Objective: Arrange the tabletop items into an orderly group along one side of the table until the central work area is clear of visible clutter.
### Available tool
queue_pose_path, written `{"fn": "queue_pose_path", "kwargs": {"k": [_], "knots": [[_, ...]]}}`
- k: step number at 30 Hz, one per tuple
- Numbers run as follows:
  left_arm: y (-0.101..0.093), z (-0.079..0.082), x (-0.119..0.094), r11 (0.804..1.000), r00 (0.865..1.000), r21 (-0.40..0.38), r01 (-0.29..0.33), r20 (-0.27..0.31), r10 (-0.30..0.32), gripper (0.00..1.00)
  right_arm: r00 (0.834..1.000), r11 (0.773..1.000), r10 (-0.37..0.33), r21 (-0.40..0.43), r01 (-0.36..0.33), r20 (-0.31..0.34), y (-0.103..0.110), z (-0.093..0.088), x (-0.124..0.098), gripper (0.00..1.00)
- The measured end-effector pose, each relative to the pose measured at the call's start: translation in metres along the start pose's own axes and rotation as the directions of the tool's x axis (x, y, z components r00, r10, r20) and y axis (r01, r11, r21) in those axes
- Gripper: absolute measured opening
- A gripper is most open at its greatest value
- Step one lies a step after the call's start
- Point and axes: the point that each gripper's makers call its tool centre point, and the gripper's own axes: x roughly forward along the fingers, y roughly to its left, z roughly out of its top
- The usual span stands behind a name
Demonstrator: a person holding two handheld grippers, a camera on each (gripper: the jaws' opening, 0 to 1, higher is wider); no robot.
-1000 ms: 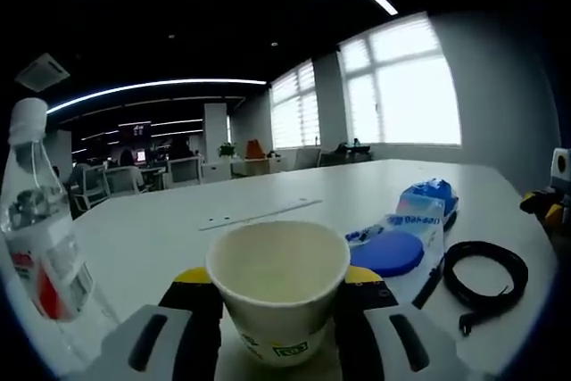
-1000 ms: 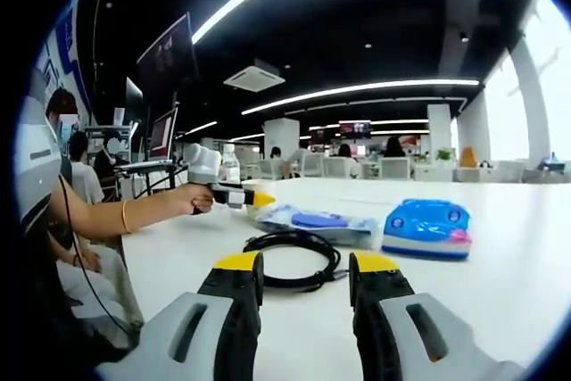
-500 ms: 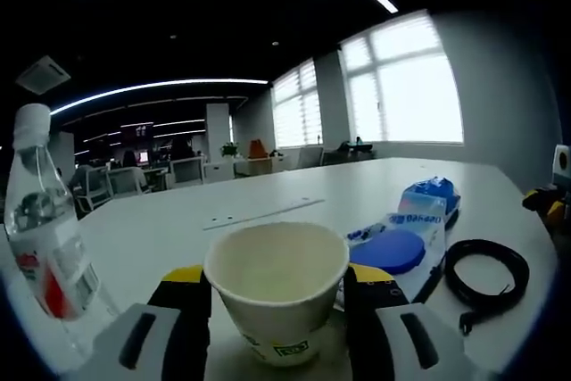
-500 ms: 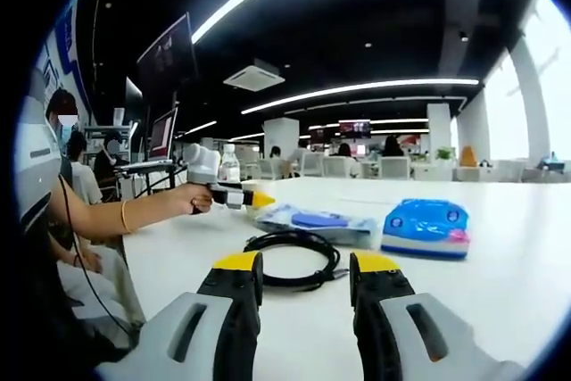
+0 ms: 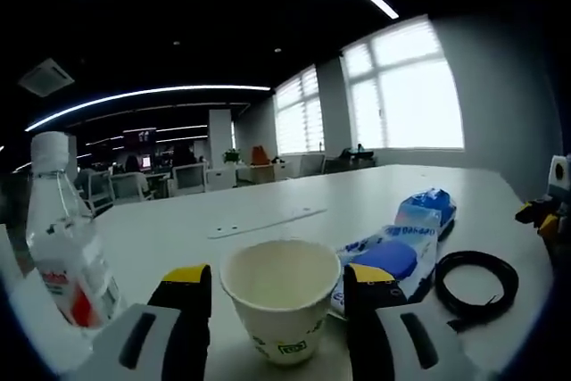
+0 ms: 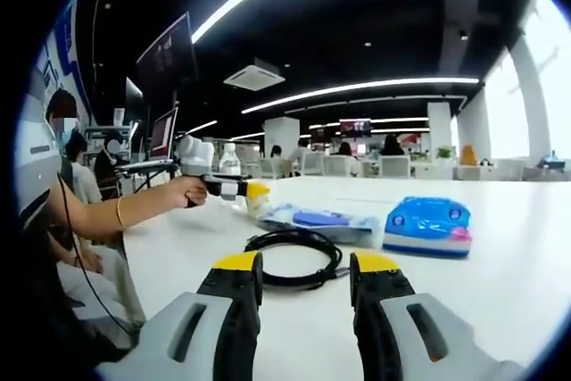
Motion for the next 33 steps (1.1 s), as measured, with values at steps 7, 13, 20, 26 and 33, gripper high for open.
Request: {"fn": "queue_pose_path", "kwargs": {"k": [7, 13, 20, 26, 33], "knots": [[0.002, 0.012, -0.008, 1.000, 1.000, -0.008, 0.003, 0.023, -0.003, 0.59, 1.000, 1.000, 0.015, 0.011, -0.015, 0.014, 0.005, 0.004, 0.001, 0.37], [0.001, 0.026, -0.017, 1.000, 0.999, 0.021, 0.006, 0.046, -0.007, 0.59, 1.000, 1.000, 0.015, 0.009, -0.015, 0.015, 0.007, 0.006, 0.001, 0.37], [0.010, 0.038, -0.023, 1.000, 0.997, 0.022, -0.011, 0.070, 0.009, 0.59, 1.000, 1.000, 0.020, 0.011, -0.020, 0.014, 0.012, 0.005, 0.006, 0.37], [0.020, 0.051, -0.031, 0.999, 0.995, 0.023, -0.027, 0.095, 0.025, 0.59, 0.999, 0.999, 0.032, 0.012, -0.032, 0.012, 0.016, 0.005, 0.010, 0.37], [0.048, 0.075, -0.046, 0.995, 0.985, 0.036, -0.092, 0.150, 0.086, 0.58, 0.999, 0.999, 0.040, 0.015, -0.040, -0.001, 0.019, 0.001, 0.014, 0.37]]}}
